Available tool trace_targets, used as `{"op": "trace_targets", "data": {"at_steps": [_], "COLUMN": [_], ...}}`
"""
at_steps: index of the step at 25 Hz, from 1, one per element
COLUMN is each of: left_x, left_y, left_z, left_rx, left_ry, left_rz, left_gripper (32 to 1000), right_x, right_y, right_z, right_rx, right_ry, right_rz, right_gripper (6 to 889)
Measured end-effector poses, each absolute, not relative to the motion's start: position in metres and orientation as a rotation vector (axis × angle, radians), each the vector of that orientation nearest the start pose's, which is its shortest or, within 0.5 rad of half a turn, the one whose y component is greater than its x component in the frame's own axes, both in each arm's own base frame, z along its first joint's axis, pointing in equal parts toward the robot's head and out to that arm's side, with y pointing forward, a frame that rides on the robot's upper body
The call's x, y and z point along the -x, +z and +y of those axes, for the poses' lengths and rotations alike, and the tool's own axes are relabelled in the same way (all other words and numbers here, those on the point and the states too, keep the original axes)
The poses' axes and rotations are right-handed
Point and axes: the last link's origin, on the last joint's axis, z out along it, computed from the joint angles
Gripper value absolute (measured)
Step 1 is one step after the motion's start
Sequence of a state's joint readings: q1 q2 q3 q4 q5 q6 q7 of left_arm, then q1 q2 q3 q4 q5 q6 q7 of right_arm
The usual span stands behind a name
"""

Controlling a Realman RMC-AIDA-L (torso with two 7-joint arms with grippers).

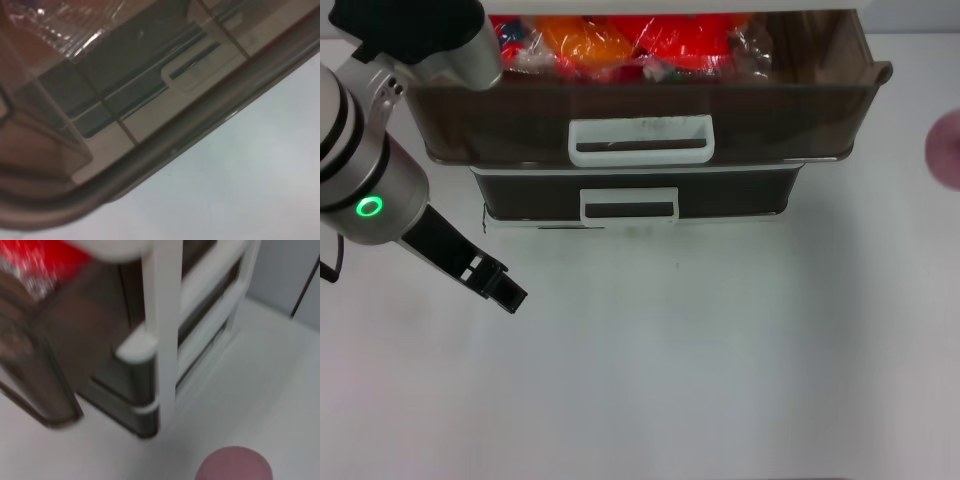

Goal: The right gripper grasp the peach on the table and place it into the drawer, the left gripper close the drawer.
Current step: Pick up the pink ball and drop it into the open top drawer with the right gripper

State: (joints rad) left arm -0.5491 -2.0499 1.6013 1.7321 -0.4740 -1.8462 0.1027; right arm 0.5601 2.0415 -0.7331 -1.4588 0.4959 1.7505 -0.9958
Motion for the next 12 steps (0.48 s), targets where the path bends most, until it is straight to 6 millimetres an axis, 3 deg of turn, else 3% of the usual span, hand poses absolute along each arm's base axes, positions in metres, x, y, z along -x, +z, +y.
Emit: {"op": "trace_targets", "data": {"at_steps": [7, 12], "left_x": [0.142, 0.142], "left_y": [0.018, 0.018], "left_z": [0.305, 0.305], "left_rx": [2.382, 2.383], "left_ry": [0.651, 0.649], "left_rz": [-1.104, -1.103], "left_gripper": [799, 799], "right_x": [-0.192, -0.153], "right_y": [0.171, 0.176], "right_z": [0.336, 0.331], "right_rx": [2.355, 2.402], "right_ry": [-0.042, 0.156], "right_rz": [0.691, 0.517], "right_gripper": [82, 82]}}
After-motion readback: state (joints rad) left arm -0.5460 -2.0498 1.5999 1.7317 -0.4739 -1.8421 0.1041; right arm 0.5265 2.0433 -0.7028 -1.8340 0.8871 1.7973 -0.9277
